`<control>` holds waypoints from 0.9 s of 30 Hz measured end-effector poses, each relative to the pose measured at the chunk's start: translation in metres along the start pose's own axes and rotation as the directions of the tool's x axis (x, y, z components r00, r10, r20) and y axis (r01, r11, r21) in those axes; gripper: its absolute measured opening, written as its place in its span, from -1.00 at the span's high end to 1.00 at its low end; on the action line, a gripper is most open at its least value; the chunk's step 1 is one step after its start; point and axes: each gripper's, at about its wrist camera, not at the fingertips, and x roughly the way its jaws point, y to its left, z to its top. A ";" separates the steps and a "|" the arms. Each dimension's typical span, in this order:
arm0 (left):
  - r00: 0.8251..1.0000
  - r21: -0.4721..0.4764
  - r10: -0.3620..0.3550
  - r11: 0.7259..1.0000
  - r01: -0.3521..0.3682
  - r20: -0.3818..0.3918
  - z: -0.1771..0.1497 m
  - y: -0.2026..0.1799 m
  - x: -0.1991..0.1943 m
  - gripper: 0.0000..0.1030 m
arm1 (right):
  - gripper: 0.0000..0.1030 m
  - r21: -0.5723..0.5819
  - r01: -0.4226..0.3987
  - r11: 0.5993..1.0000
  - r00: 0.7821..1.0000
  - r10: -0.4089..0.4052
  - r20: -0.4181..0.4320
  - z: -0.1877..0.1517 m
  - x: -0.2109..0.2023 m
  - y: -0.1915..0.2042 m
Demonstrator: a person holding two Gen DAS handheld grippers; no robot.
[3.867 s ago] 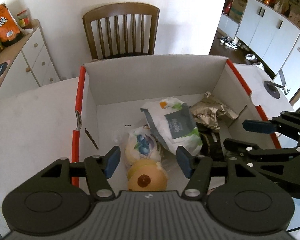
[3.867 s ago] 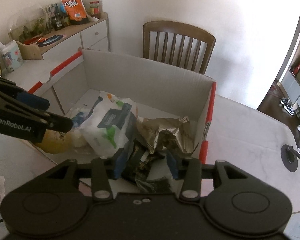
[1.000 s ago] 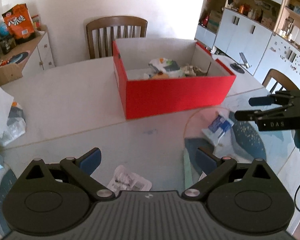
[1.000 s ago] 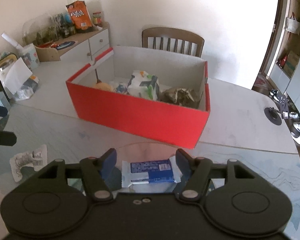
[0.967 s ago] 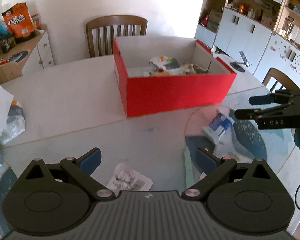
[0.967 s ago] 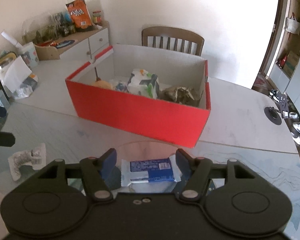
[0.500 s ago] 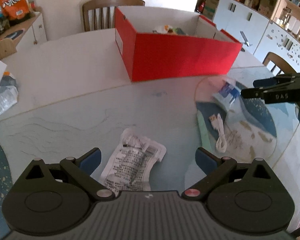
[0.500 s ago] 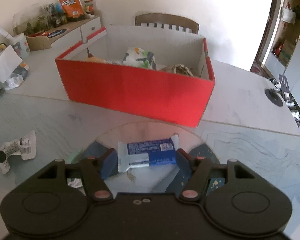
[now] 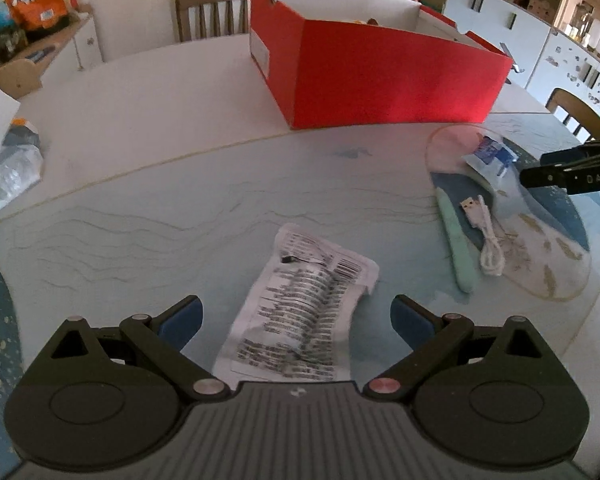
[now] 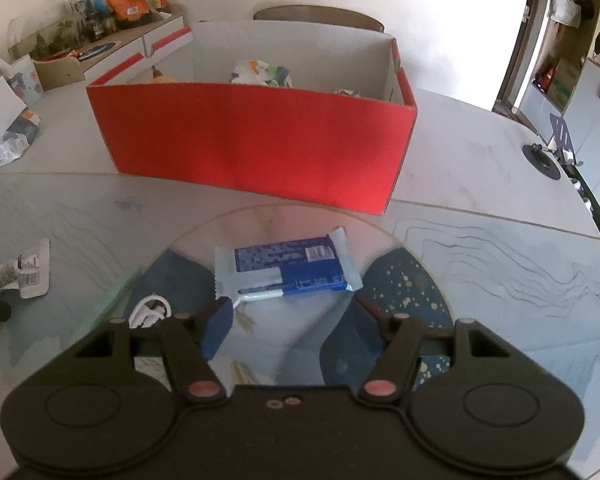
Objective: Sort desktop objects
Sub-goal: 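Withdraw both grippers from the box toward the blue bar and white wrapper, then grasp the white printed wrapper with the left gripper while the right gripper grasps the blue-wrapped bar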
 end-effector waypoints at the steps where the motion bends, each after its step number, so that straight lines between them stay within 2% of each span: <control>1: 1.000 0.004 0.012 1.000 -0.012 0.004 -0.001 0.000 0.000 -0.96 | -0.28 0.001 0.000 1.000 1.000 0.000 -0.001 -0.001 0.001 0.000; 8: 1.000 -0.012 0.018 1.000 -0.018 0.001 -0.004 0.001 0.006 -0.92 | -0.28 0.007 -0.012 1.000 1.000 0.013 -0.005 -0.002 0.009 0.001; 19: 0.999 -0.012 0.050 0.999 -0.050 0.017 -0.002 -0.002 0.008 -0.67 | -0.29 0.011 -0.055 0.998 0.998 0.056 -0.039 0.006 0.024 0.008; 24: 0.998 0.010 0.062 0.998 -0.062 0.024 -0.001 -0.005 0.007 -0.45 | -0.29 0.123 -0.079 0.989 0.994 0.088 -0.069 0.019 0.028 0.002; 27: 0.998 -0.006 0.064 0.998 -0.064 0.028 0.001 -0.004 0.006 -0.28 | -0.30 0.205 -0.059 0.977 0.992 0.080 -0.095 0.029 0.032 -0.003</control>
